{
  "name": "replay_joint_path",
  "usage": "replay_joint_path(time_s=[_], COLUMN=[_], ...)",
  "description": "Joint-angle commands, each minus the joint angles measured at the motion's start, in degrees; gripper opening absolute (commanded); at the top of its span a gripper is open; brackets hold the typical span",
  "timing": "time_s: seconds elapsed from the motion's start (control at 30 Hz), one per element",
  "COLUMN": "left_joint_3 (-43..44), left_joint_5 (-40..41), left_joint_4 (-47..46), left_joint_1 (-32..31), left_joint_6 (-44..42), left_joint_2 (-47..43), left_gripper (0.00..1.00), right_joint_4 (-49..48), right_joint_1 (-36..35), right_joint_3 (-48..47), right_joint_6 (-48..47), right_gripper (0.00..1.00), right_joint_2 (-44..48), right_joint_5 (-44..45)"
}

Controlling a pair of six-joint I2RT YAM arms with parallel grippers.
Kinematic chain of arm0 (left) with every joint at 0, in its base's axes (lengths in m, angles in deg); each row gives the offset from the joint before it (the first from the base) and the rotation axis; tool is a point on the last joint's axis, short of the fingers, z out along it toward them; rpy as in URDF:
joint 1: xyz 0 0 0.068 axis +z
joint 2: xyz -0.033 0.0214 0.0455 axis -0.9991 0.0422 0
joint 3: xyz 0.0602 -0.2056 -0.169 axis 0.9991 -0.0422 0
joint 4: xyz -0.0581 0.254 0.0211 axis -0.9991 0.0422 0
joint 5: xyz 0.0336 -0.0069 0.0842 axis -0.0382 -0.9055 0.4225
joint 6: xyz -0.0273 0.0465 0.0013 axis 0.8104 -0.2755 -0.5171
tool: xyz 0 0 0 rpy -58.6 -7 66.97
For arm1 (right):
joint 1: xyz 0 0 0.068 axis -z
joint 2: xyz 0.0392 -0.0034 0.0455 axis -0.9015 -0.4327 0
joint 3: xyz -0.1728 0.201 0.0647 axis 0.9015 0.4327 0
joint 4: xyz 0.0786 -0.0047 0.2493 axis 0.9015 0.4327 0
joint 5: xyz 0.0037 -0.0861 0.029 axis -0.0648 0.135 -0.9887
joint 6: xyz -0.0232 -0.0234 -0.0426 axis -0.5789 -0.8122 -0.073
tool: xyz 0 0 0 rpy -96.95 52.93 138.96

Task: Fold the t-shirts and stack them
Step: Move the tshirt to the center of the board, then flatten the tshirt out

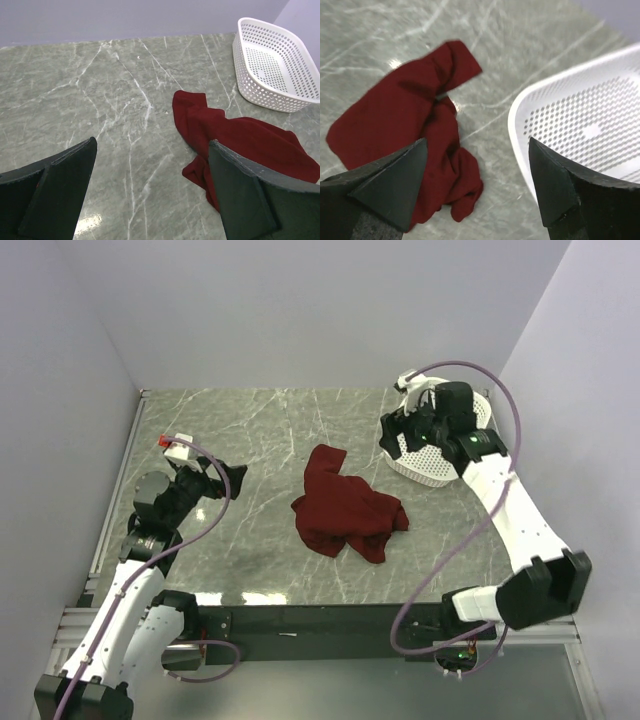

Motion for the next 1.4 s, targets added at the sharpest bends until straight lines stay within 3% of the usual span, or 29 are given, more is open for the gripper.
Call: replay_joint_path(time_s=[0.0, 0.1, 0.2, 0.33, 0.43, 0.6, 0.9, 1.07, 1.37], left_joint_3=[2.0, 2.0, 1.9, 1.8, 1.7, 2.1, 2.3, 2.3, 2.3], left_joint_5=[-2.2, -2.8, -2.7, -2.1, -1.2, -1.4, -1.3, -1.2, -1.5], left_joint_4=[-3.1, -3.2, -3.1, -2.7, -2.4, -2.4, -2.1, -2.0, -1.7], left_joint_1=[-0.5, -0.6, -0.9, -1.6, -2.1, -2.4, -2.5, -2.5, -2.5], left_joint_6=[-0.2, -0.1, -0.2, -0.6, -1.0, -1.3, -1.6, -1.9, -2.1], left_joint_2=[0.3, 0.4, 0.2, 0.0, -0.1, 0.7, 1.6, 1.9, 1.9], left_gripper=[0.99, 0.99, 0.99, 0.99, 0.99, 0.99, 0.99, 1.0, 0.99], right_joint_4=[-2.1, -4.5, -3.5, 5.0, 8.1, 9.3, 11.7, 11.5, 10.9], right_joint_1=[1.1, 1.0, 0.5, 0.2, -0.5, -0.6, -0.3, 0.0, 0.8], right_joint_3=[0.5, -0.1, -7.8, -27.0, -34.8, -38.4, -44.1, -44.1, -40.5], right_joint_6=[7.7, 17.0, 28.5, 35.4, 36.4, 37.2, 37.5, 36.7, 34.7], right_gripper=[0.86, 0.84, 0.79, 0.78, 0.78, 0.78, 0.71, 0.62, 0.33], right_joint_2=[-4.0, -8.6, -16.7, -30.2, -39.1, -45.4, -55.2, -56.7, -55.7], right_joint_5=[5.0, 9.9, 15.5, 23.6, 28.0, 34.3, 33.4, 34.2, 35.0])
